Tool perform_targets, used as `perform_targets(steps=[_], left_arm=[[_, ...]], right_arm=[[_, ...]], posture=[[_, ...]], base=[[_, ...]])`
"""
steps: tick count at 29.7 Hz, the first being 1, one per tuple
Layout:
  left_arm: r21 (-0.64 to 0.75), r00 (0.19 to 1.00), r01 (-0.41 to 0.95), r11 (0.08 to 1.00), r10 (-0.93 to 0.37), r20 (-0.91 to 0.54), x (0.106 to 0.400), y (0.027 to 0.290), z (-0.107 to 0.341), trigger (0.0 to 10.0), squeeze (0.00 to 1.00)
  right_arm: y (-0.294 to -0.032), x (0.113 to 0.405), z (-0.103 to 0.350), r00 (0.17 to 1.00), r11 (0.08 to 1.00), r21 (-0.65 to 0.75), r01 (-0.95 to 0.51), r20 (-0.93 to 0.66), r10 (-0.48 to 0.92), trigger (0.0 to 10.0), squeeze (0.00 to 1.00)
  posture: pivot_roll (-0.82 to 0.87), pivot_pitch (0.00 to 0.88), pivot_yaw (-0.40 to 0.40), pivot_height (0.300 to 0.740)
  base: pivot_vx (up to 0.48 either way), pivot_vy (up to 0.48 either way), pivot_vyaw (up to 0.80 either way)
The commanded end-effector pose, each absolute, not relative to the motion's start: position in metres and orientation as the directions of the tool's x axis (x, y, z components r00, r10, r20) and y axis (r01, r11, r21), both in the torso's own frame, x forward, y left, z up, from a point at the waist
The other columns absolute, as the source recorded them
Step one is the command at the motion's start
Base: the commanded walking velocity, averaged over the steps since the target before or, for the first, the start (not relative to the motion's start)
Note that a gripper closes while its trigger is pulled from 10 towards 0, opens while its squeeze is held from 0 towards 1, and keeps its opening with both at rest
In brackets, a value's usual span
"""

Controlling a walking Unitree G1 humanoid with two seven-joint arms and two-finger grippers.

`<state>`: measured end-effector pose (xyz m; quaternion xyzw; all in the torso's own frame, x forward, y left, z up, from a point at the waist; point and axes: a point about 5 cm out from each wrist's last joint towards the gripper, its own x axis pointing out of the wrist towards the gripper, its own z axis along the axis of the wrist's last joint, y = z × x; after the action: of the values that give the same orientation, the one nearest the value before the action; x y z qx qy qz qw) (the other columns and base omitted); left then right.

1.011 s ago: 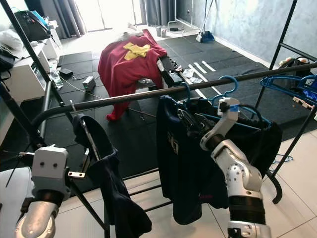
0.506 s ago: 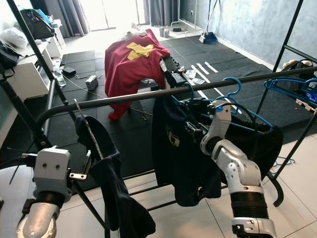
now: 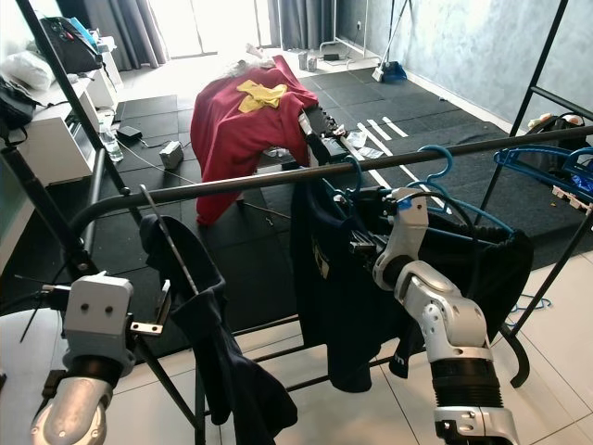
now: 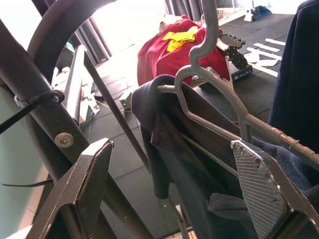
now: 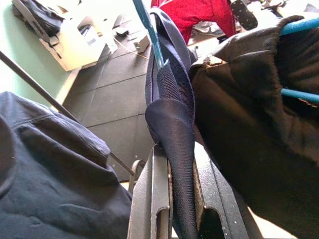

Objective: Hang hanger

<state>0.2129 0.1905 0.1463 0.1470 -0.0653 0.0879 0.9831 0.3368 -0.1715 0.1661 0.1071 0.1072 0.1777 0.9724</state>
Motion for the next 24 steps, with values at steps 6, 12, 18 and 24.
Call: perform_targets(steps=[6,12,18,24], left_arm=[[0.078,0.903,-0.422,0.903,0.410,0.130,0.211,0.238,0.152,10.0,0.00],[0.020,0.906,-0.408,0.913,0.402,0.130,0.213,0.253,0.155,10.0,0.00],[-0.032,0.942,-0.309,0.950,0.311,0.124,0.218,0.254,0.158,10.0,0.00],[-0.047,0.960,-0.254,0.966,0.257,0.110,0.217,0.255,0.158,10.0,0.00]], right_arm=[[-0.157,0.311,0.206,0.854,0.843,0.145,-0.519,0.035,0.519,0.0,0.00],[-0.157,0.299,0.213,0.848,0.841,0.106,-0.530,0.062,0.527,0.0,0.00],[-0.154,0.294,0.211,0.835,0.830,0.091,-0.551,0.042,0.549,0.0,0.00],[-0.153,0.290,0.206,0.822,0.819,0.081,-0.568,0.010,0.570,0.0,0.00]], posture=[[-0.08,0.021,-0.003,0.740],[-0.10,0.021,0.000,0.740],[-0.11,0.020,-0.007,0.740],[-0.11,0.025,-0.012,0.740]], base=[[0.000,0.000,0.00],[0.000,0.000,0.00],[0.000,0.000,0.00],[0.000,0.000,0.00]])
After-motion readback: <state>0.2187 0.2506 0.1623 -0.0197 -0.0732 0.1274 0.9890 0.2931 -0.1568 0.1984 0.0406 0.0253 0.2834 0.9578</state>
